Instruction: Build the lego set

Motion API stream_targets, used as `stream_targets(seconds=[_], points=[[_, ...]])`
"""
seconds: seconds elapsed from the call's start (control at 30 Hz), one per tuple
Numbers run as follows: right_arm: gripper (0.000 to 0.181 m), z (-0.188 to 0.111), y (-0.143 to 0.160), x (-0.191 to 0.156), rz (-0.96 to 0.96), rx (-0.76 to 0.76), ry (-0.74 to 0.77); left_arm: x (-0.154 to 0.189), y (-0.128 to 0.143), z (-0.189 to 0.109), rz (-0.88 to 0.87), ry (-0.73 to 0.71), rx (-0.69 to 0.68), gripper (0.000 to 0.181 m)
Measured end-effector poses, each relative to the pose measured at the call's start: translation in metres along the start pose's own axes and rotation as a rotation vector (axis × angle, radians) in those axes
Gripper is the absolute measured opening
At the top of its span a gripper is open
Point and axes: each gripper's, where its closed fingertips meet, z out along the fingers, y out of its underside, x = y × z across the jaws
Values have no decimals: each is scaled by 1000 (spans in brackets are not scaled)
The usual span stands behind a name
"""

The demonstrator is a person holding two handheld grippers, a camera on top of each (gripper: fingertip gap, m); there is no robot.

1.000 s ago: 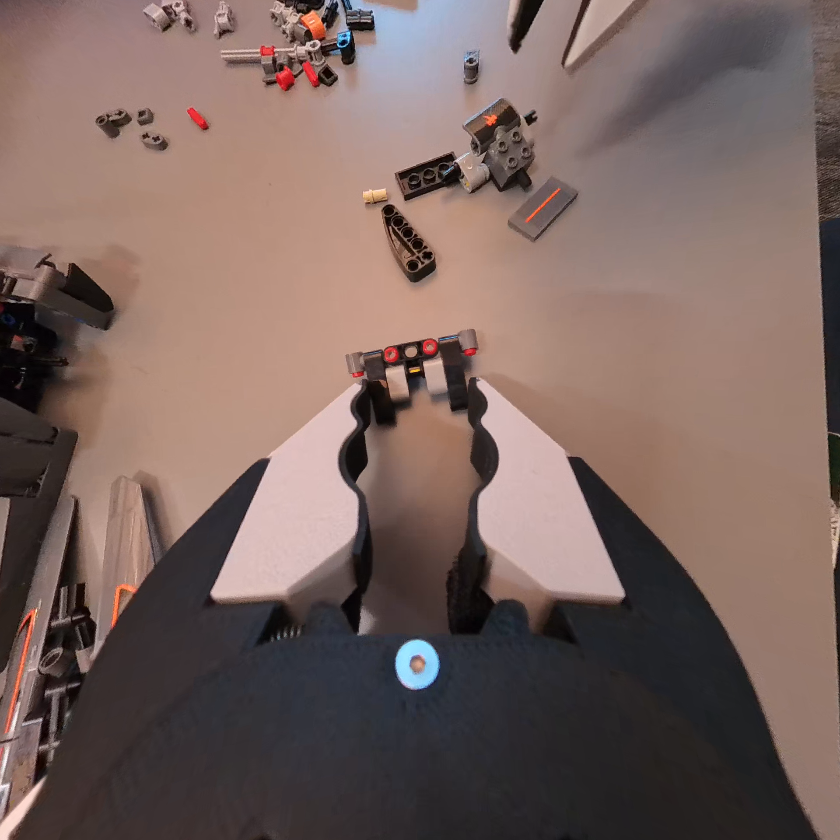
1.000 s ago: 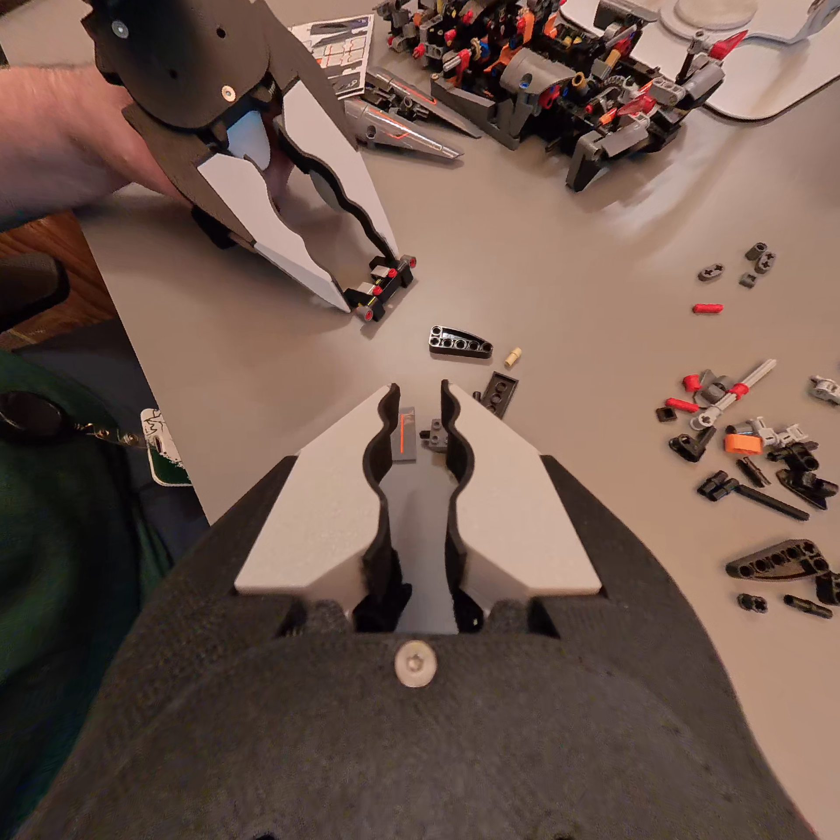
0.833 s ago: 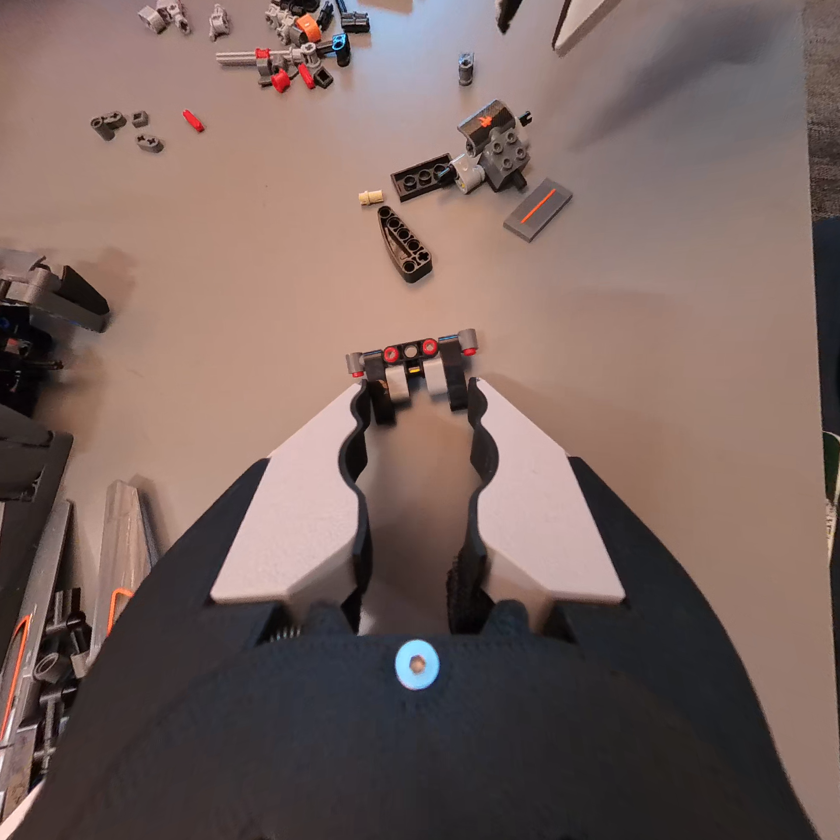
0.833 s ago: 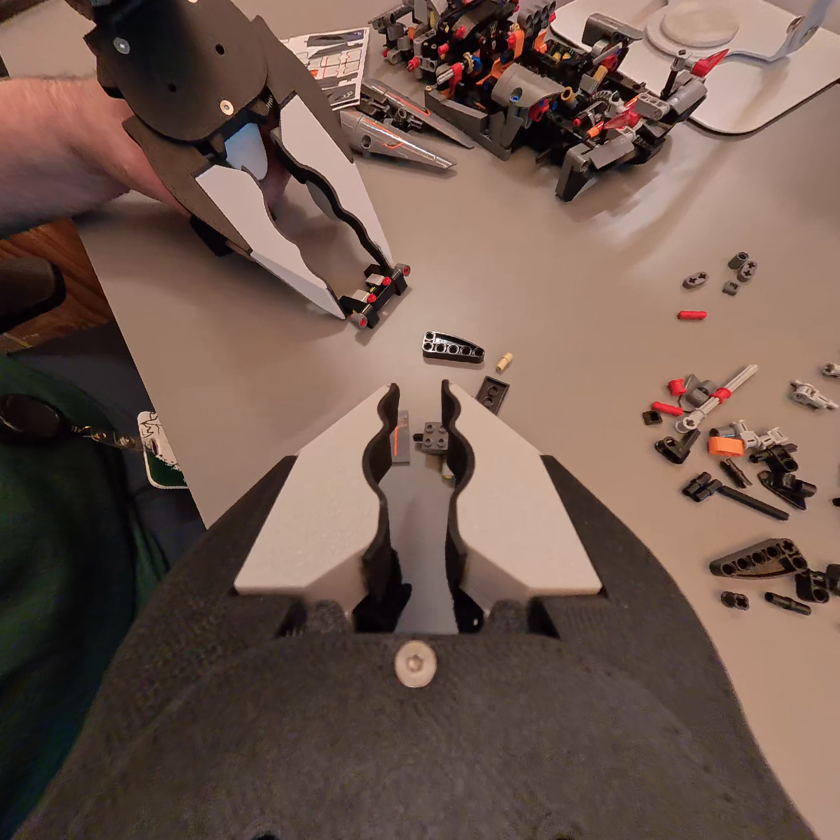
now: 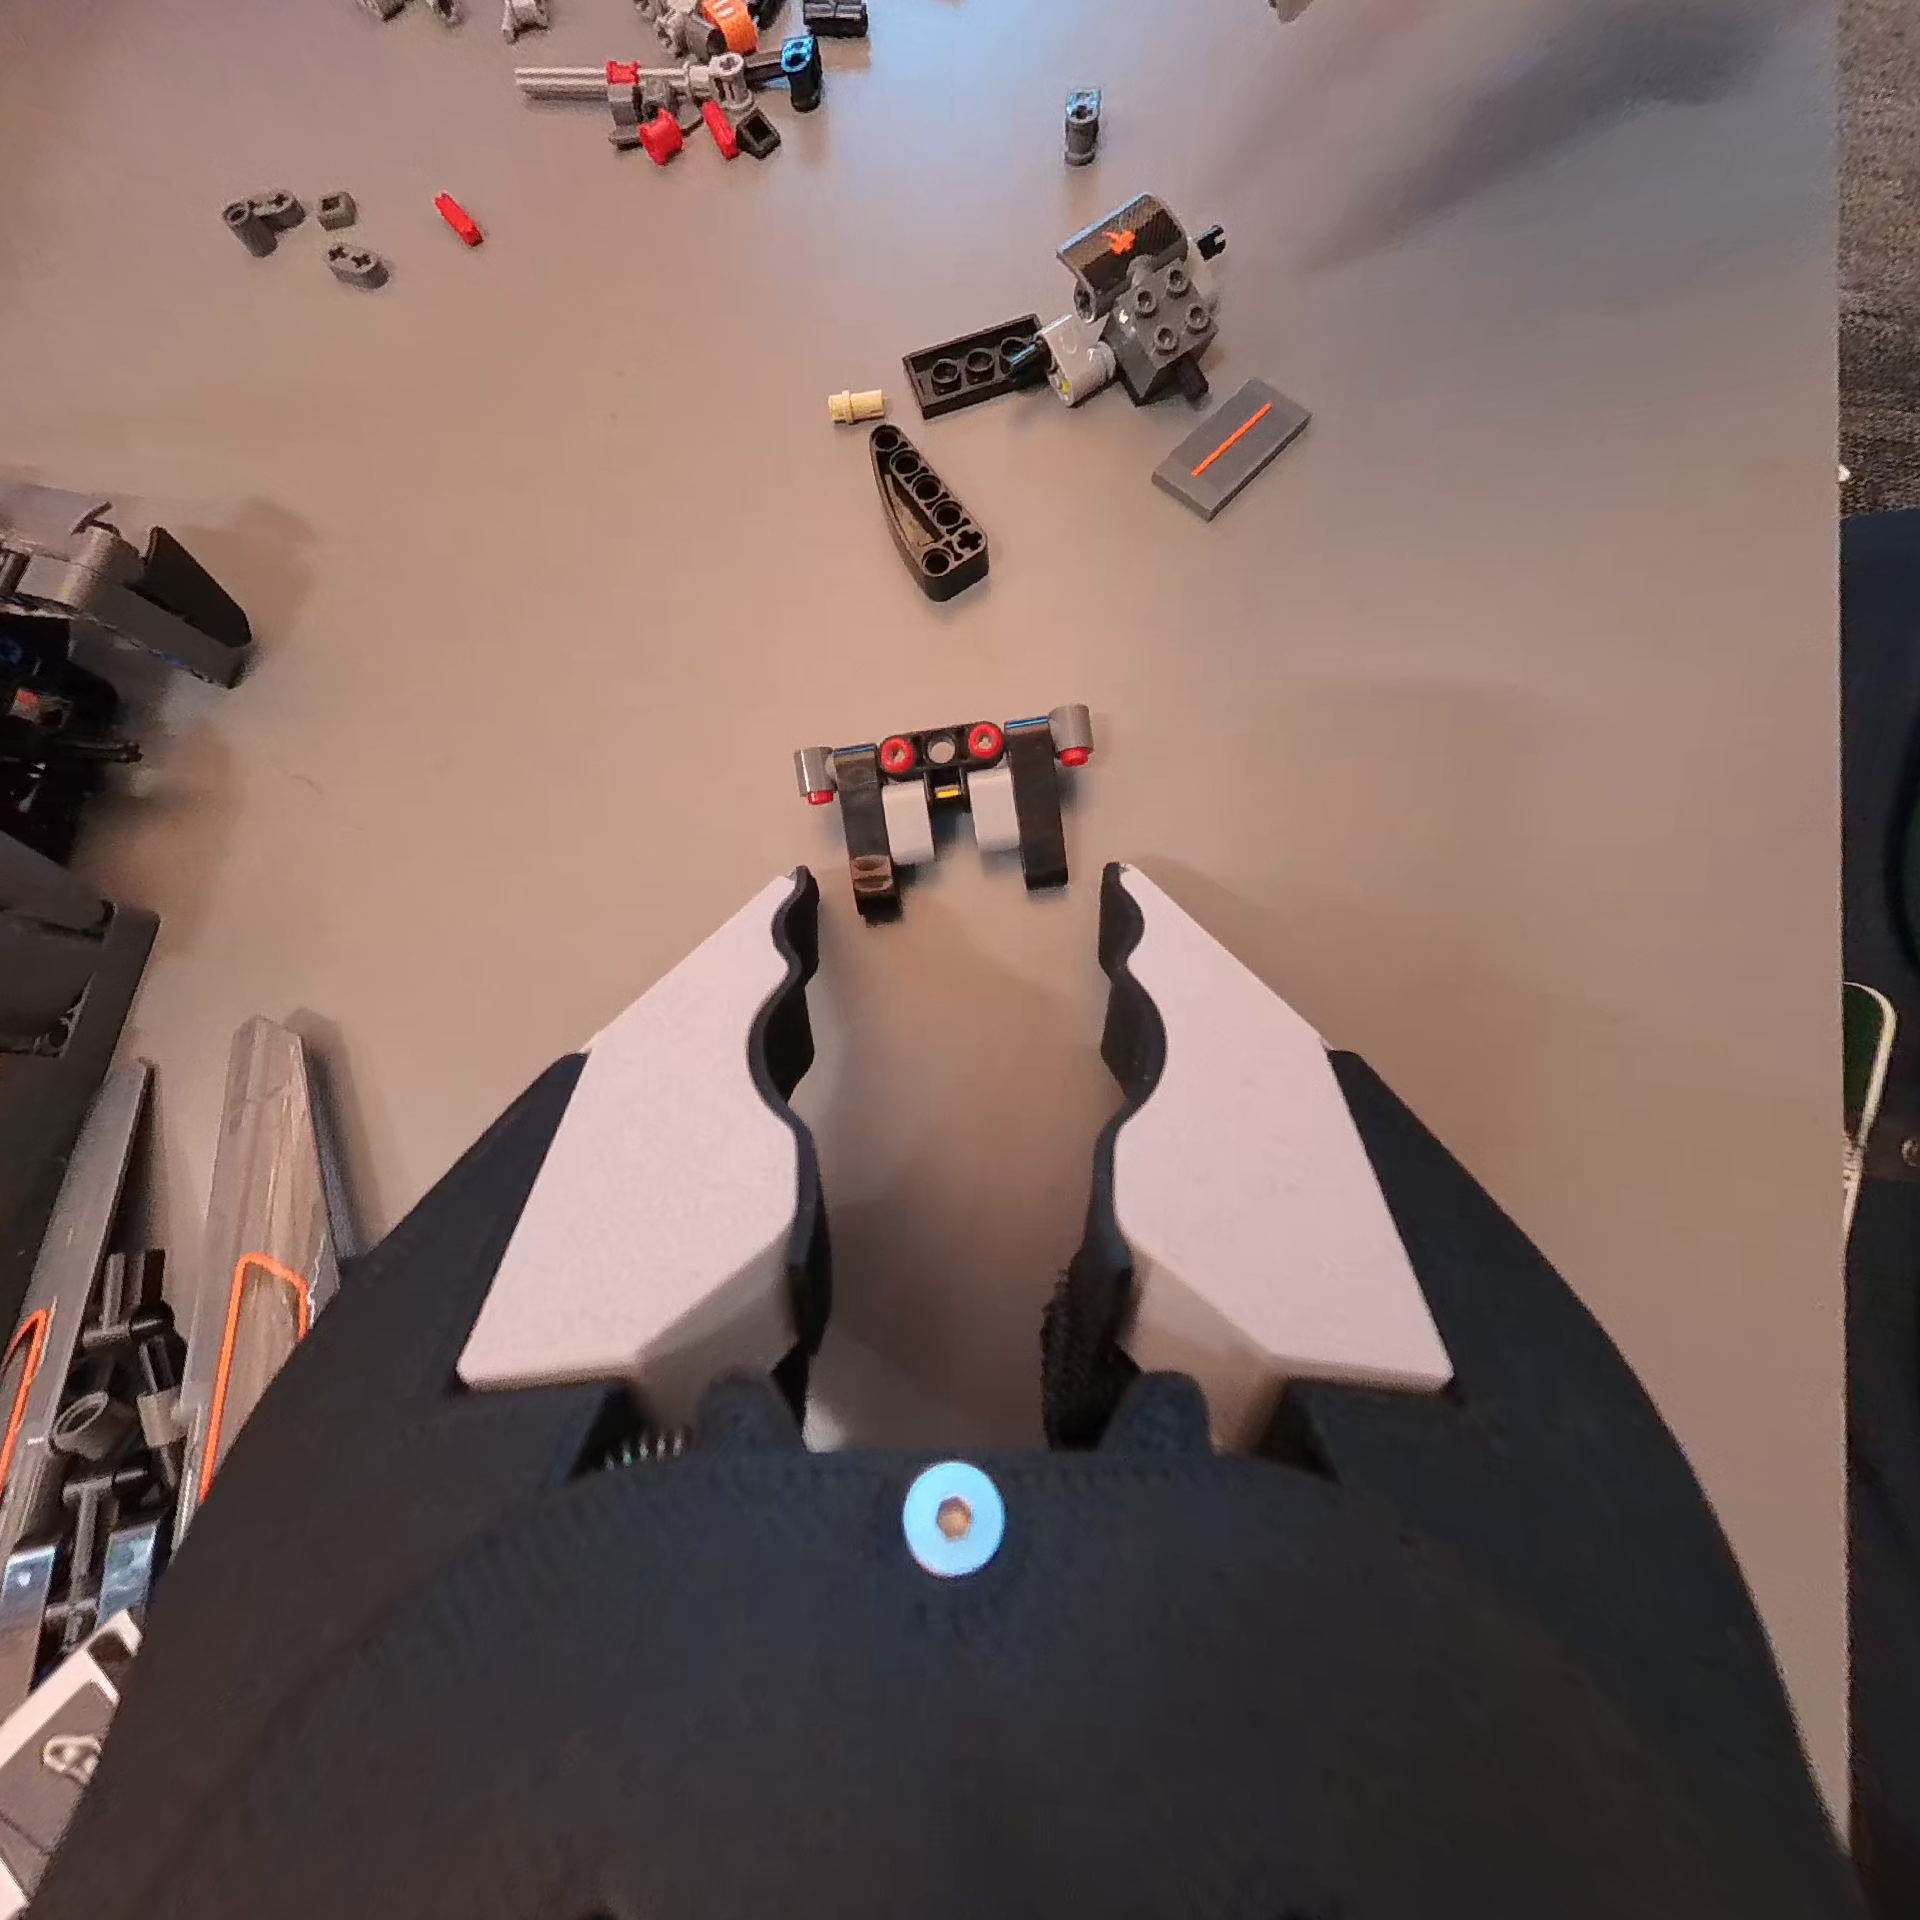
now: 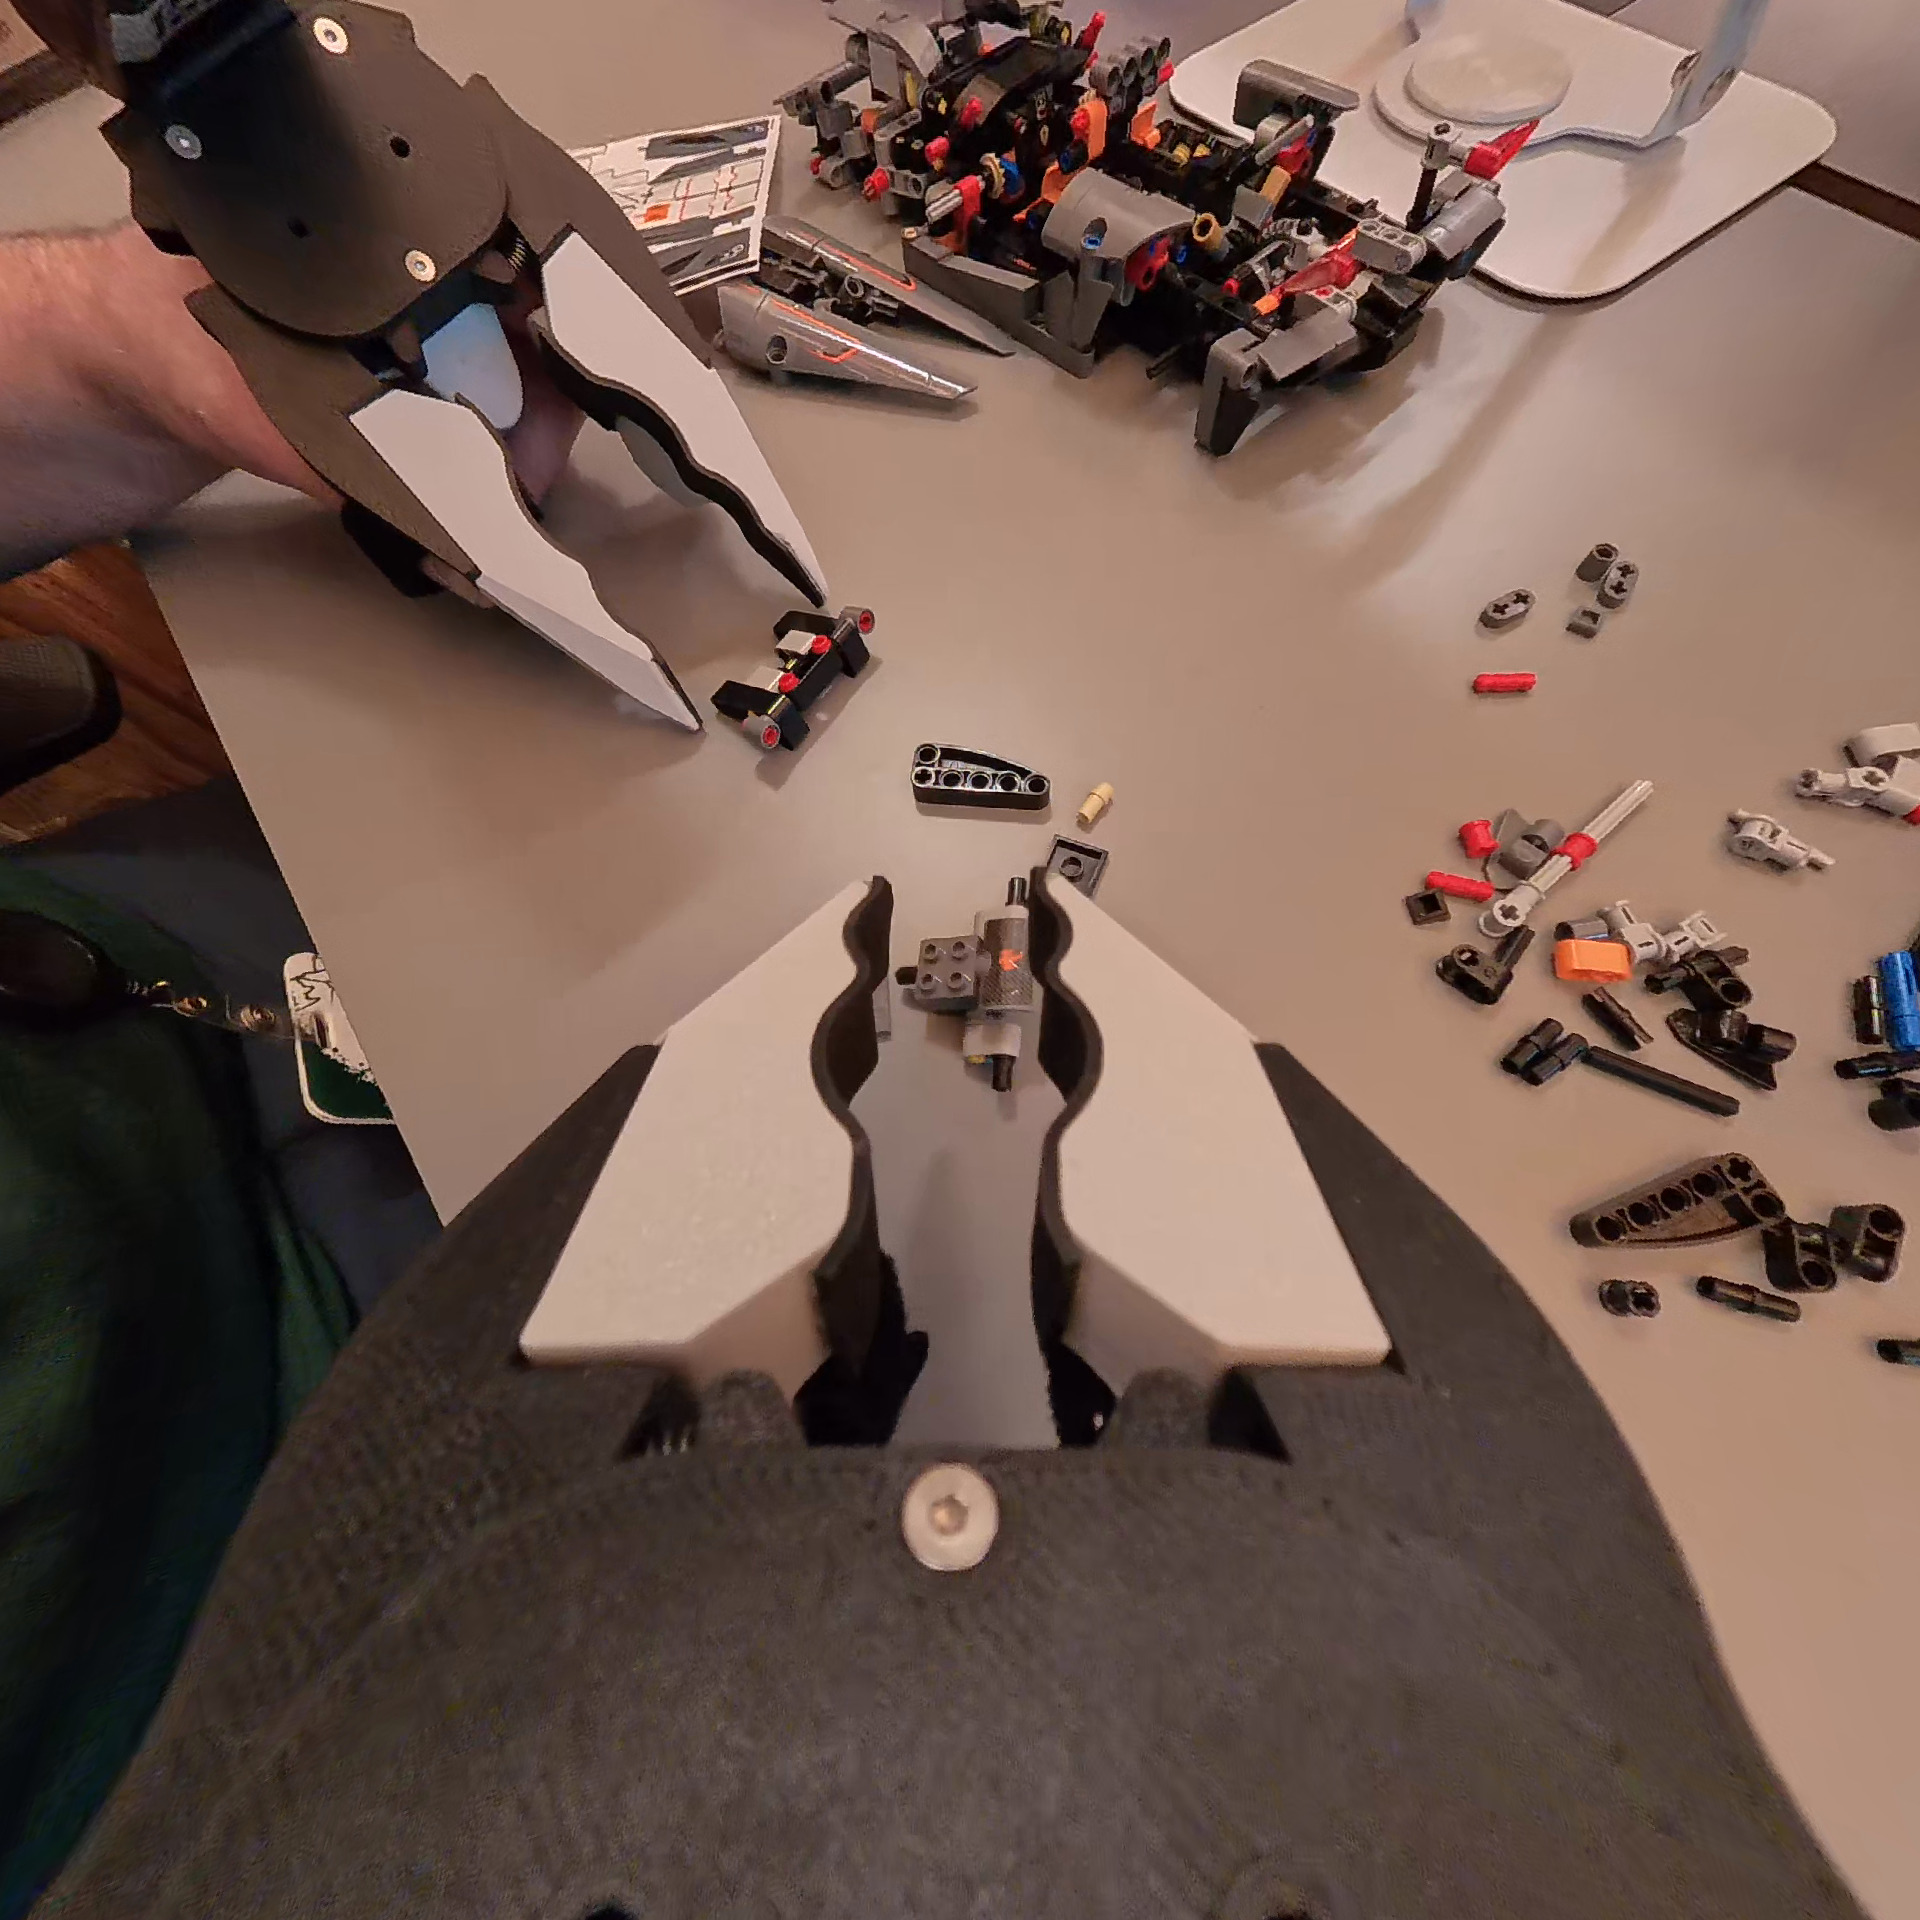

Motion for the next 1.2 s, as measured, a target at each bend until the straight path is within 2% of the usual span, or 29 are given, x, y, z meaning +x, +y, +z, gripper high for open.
stream_targets(seconds=[0.2, 0.4, 0.67, 0.9, 1.2], points=[[28, -2, 3, 5, 10, -10, 10, 1, 3, -3, -11, -11, -1, 53], [31, 8, 10, 12, 4, -65, 10, 2, 2, -2, -19, -12, -3, 52], [34, 13, 26, 6, 20, -127, -39, 2, 1, -1, -26, -8, -3, 53], [18, 30, 34, 6, 38, -148, -40, 2, -3, 3, -15, -11, -2, 54], [9, 29, 28, 9, 61, -119, -40, 2, -2, 3, -18, -10, -2, 55]])
